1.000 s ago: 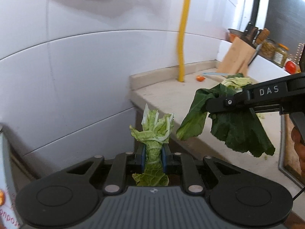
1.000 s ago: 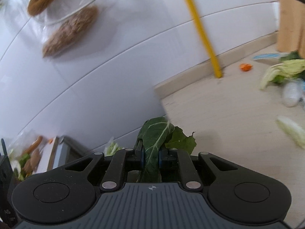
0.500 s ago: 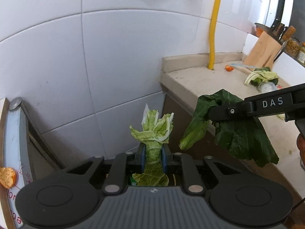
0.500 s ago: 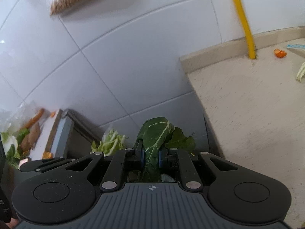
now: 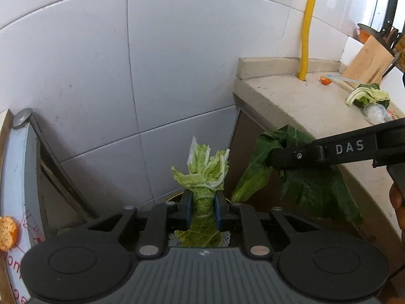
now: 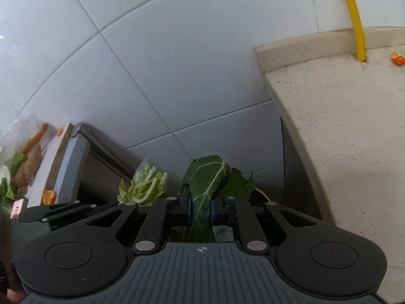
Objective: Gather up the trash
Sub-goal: 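Carry the cabbage leaf and dark green leaf in both tools toward the black bin, then lower both tools into the black bin and open them, dropping the leaves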
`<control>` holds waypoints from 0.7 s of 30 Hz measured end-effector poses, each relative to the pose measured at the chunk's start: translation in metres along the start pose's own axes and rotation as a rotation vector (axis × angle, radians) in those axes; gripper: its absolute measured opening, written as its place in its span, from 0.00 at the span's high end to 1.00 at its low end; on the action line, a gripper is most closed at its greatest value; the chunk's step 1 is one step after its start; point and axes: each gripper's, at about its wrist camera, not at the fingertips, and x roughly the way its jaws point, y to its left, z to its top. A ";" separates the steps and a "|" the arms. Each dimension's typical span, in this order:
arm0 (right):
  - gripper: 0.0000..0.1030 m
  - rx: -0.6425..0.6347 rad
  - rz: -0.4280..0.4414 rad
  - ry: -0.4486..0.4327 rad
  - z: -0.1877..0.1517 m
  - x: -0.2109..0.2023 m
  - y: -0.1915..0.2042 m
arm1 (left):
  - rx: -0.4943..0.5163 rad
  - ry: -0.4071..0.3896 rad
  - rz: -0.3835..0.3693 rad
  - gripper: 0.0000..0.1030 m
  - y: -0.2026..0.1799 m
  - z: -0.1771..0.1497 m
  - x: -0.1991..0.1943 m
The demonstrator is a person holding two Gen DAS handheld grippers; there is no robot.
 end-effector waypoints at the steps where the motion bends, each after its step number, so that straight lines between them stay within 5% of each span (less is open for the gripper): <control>1: 0.83 0.001 -0.003 0.005 0.000 0.003 0.000 | 0.001 0.006 0.002 0.88 0.002 0.000 0.001; 11: 0.83 0.004 -0.034 0.058 0.002 0.036 0.003 | -0.021 0.061 0.035 0.87 0.005 0.008 0.023; 19: 0.72 0.026 -0.055 0.093 0.003 0.060 -0.003 | -0.009 0.108 0.087 0.65 0.002 0.018 0.045; 21: 0.62 0.034 -0.048 0.101 0.004 0.064 -0.005 | -0.006 0.105 0.091 0.62 0.002 0.018 0.046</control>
